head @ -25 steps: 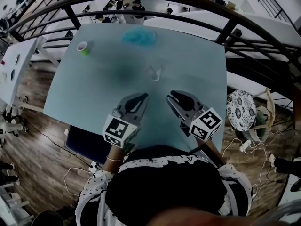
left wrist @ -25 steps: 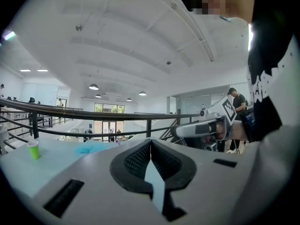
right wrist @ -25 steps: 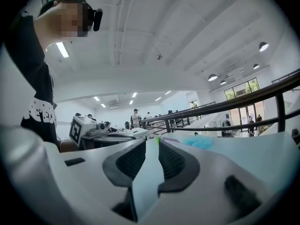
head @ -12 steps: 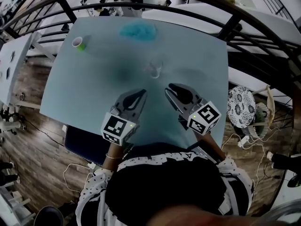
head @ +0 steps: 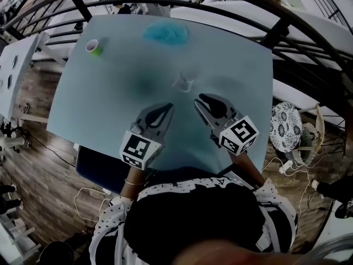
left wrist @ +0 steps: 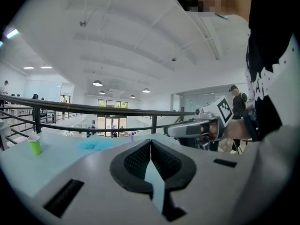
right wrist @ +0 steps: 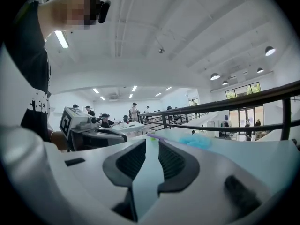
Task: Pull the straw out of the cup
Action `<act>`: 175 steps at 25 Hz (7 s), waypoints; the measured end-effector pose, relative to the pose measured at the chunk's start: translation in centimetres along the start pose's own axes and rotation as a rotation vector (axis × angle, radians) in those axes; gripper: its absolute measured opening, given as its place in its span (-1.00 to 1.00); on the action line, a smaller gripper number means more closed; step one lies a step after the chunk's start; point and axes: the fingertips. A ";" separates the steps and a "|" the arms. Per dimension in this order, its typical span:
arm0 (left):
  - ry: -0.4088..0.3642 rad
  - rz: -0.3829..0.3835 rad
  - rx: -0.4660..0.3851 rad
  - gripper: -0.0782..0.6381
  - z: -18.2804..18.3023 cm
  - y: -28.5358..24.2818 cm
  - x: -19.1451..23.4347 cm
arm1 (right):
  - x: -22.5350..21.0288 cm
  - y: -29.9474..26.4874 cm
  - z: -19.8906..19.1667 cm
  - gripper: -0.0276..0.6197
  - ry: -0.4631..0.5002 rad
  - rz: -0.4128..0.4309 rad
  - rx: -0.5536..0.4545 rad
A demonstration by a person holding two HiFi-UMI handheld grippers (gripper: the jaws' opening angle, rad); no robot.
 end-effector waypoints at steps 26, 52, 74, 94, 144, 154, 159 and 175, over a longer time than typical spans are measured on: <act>0.039 0.024 0.041 -0.75 -1.9 -1.8 2.5 | -3.8 -5.0 -2.9 -0.70 0.087 -0.015 0.141; 0.085 0.027 0.045 -0.75 -3.2 -1.1 4.5 | -5.0 -9.8 -3.5 -0.70 0.221 -0.046 0.175; 0.070 0.031 0.020 -0.75 -1.3 -0.4 2.5 | -5.0 -7.3 -0.7 -0.78 0.258 -0.092 0.115; 0.037 0.022 0.002 -0.75 0.7 0.5 0.1 | -3.7 -4.6 3.5 -0.78 0.292 -0.110 0.030; -0.048 -0.006 -0.047 -0.75 3.0 2.2 -4.8 | 0.8 3.8 7.6 -0.78 0.327 -0.123 -0.100; -0.068 -0.023 -0.040 -0.75 2.8 3.6 -6.7 | 2.9 6.1 7.2 -0.78 0.306 -0.139 -0.128; -0.075 -0.029 -0.040 -0.75 2.4 4.7 -7.7 | 4.3 7.0 6.5 -0.78 0.298 -0.138 -0.131; -0.102 -0.034 -0.043 -0.75 2.1 8.8 -12.3 | 9.4 11.8 5.2 -0.78 0.298 -0.147 -0.155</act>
Point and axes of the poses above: the fingertips, and each gripper's own axes: y backward along the fingers, x to its left, z out of its top, and after that the axes turned 3 degrees about -y, right-handed
